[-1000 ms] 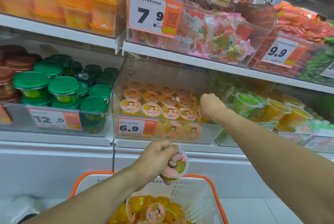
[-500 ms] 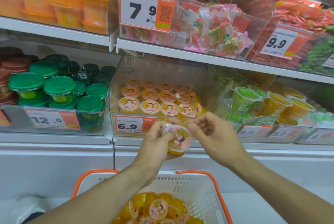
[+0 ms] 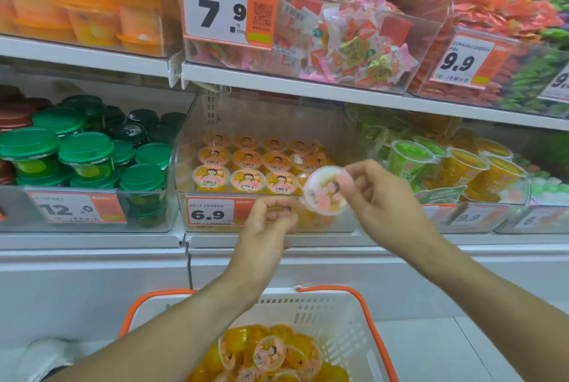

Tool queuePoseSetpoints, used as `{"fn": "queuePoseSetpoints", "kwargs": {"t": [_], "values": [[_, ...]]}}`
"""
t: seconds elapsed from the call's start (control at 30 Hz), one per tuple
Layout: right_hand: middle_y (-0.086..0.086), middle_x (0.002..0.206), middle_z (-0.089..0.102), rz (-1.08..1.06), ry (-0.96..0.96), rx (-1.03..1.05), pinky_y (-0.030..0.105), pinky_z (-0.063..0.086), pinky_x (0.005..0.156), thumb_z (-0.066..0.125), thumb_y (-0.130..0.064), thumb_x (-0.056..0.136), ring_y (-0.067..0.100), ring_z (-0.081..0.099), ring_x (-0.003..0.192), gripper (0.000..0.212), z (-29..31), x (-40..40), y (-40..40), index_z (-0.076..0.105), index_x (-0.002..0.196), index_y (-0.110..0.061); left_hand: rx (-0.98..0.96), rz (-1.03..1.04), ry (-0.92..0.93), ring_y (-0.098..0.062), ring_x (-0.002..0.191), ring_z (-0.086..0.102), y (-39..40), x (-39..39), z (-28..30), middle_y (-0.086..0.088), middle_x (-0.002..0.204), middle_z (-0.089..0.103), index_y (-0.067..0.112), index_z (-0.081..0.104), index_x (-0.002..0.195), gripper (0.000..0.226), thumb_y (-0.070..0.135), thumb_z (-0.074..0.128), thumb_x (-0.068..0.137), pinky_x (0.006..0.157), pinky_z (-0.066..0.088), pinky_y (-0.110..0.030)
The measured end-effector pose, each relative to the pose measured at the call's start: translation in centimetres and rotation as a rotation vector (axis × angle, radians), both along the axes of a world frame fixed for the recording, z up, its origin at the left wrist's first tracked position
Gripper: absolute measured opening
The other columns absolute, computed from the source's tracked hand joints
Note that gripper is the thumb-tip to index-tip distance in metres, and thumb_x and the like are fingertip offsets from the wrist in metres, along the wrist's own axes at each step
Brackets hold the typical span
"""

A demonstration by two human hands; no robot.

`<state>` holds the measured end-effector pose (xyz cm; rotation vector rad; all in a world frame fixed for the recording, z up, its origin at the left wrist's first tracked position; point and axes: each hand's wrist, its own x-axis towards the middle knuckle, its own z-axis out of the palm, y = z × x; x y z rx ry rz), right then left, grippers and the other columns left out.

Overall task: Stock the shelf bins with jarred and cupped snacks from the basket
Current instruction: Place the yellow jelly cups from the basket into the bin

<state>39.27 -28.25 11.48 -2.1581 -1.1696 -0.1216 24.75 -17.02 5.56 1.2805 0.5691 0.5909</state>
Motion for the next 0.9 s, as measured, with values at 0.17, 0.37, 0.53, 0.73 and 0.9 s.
{"fn": "queuePoseSetpoints", "kwargs": {"t": [0.17,0.37,0.53,0.73,0.9], "values": [[0.010,0.097,0.066,-0.092,-0.413,-0.314,0.041,0.049,0.074,0.044,-0.027,0.103,0.035,0.062,0.088,0.021,2.6,3.6,3.3,0.056,0.110,-0.011,0.106,0.023,0.034,-0.014,0.100,0.060,0.8,-0.2,-0.9,0.003,0.100,0.062,0.026,0.060,0.103,0.029,-0.001,0.059,0.092,0.077,0.046,-0.019],[0.017,0.098,0.060,-0.138,-0.406,-0.826,0.034,0.042,0.067,0.048,-0.018,0.097,0.037,0.060,0.087,0.014,2.6,4.5,6.3,0.055,0.099,-0.006,0.102,0.038,0.046,-0.019,0.101,0.061,1.4,0.1,-1.6,-0.002,0.103,0.062,0.023,0.057,0.104,0.028,-0.002,0.060,0.092,0.075,0.044,-0.019],[0.007,0.080,0.059,-0.161,-0.320,-0.917,0.029,0.043,0.059,0.058,-0.011,0.087,0.026,0.056,0.067,0.009,1.3,4.8,7.7,0.056,0.080,-0.007,0.091,0.043,0.053,-0.017,0.096,0.059,1.7,0.3,-1.8,-0.003,0.103,0.061,0.025,0.057,0.100,0.028,-0.002,0.061,0.091,0.076,0.045,-0.022],[0.006,0.066,0.056,-0.204,-0.220,-0.952,0.025,0.040,0.050,0.058,-0.009,0.083,0.018,0.054,0.057,0.016,1.6,4.9,8.1,0.055,0.067,-0.009,0.082,0.039,0.074,-0.014,0.090,0.057,1.8,0.3,-2.1,-0.002,0.102,0.061,0.023,0.056,0.099,0.026,0.000,0.062,0.091,0.077,0.045,-0.022],[0.007,0.073,0.061,-0.253,-0.193,-0.868,0.025,0.045,0.053,0.068,-0.012,0.076,0.020,0.058,0.063,0.012,1.2,5.0,8.0,0.058,0.070,-0.008,0.092,0.038,0.096,-0.013,0.087,0.056,1.5,0.3,-2.3,-0.002,0.101,0.060,0.021,0.056,0.101,0.024,-0.001,0.061,0.091,0.076,0.045,-0.022]]}}
